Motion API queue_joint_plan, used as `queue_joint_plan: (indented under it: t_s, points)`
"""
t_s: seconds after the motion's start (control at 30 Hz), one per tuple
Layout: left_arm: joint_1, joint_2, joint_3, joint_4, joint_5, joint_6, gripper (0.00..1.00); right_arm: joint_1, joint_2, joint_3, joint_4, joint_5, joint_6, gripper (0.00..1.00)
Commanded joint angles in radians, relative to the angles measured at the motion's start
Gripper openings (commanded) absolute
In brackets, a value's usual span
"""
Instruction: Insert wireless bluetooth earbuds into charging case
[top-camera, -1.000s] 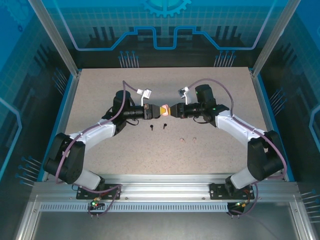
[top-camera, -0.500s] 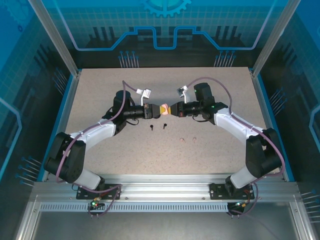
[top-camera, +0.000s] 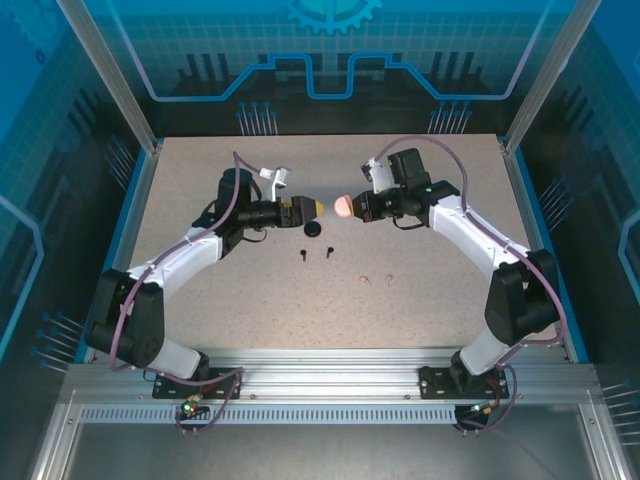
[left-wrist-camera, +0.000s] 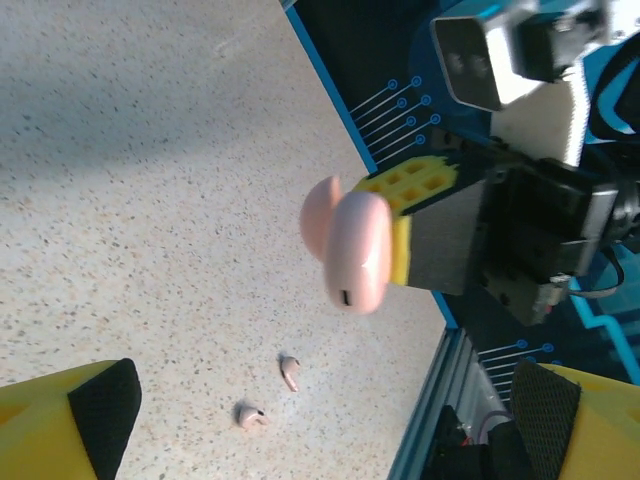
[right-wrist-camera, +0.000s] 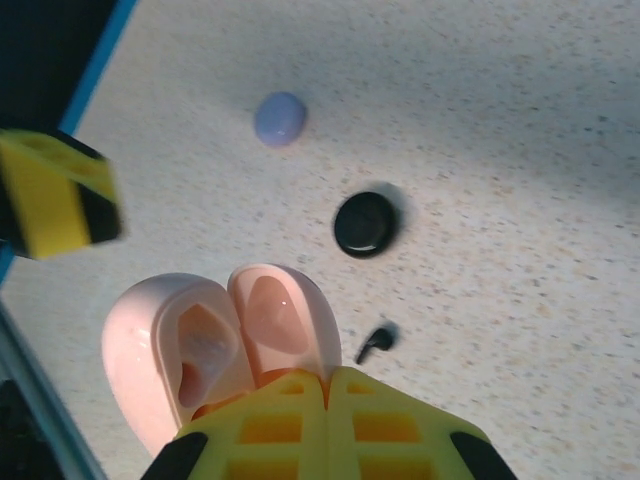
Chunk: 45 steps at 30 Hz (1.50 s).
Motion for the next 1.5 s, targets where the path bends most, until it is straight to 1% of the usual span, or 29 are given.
queue_joint_plan:
  t_s: [0.0,0.07,0.13,0.27,0.4,0.5,0.6,0.63,0.77,0.9,0.97,1.2,1.27,1.47]
  points:
    - [0.001,-0.038,0.063,-0.174,-0.035,0.127,0.99,-0.008,0.029,0.045,-0.114,0.078,-0.111,0.0]
    - [0.001,-0.04,0.069,-0.207,-0.052,0.155,0.99,-0.007,0.033,0.049,-0.121,0.093,-0.132,0.0]
    - [0.001,-0.039,0.067,-0.223,-0.04,0.205,0.99,-0.007,0.033,0.052,-0.125,0.097,-0.161,0.0]
    - [0.001,0.016,0.121,-0.312,0.05,0.323,0.99,-0.005,0.039,0.066,-0.153,0.117,-0.253,0.0]
    - [0.001,0.144,0.25,-0.458,0.164,0.417,0.96,-0.004,0.043,0.077,-0.187,0.104,-0.342,0.0]
    - [-0.006,0.23,0.342,-0.577,0.237,0.486,0.93,-0.002,0.045,0.087,-0.213,0.079,-0.368,0.0]
    - [-0.017,0.301,0.429,-0.647,0.272,0.534,0.92,0.001,0.04,0.094,-0.223,0.051,-0.373,0.0]
    - [-0.021,0.322,0.451,-0.66,0.283,0.541,0.91,0.002,0.039,0.097,-0.225,0.047,-0.372,0.0]
    - [-0.041,0.412,0.558,-0.738,0.327,0.588,0.81,0.013,0.034,0.117,-0.24,0.027,-0.373,0.0]
    - [-0.062,0.494,0.656,-0.814,0.345,0.622,0.71,0.025,0.03,0.136,-0.245,0.016,-0.366,0.0]
    - [-0.07,0.519,0.684,-0.836,0.353,0.635,0.67,0.03,0.031,0.146,-0.245,0.012,-0.363,0.0]
    - [-0.077,0.54,0.702,-0.826,0.384,0.637,0.58,0.039,0.046,0.174,-0.256,0.017,-0.361,0.0]
    - [-0.077,0.542,0.704,-0.828,0.395,0.638,0.51,0.04,0.051,0.178,-0.256,0.016,-0.361,0.0]
    - [-0.077,0.55,0.717,-0.836,0.42,0.649,0.49,0.042,0.057,0.18,-0.262,0.017,-0.365,0.0]
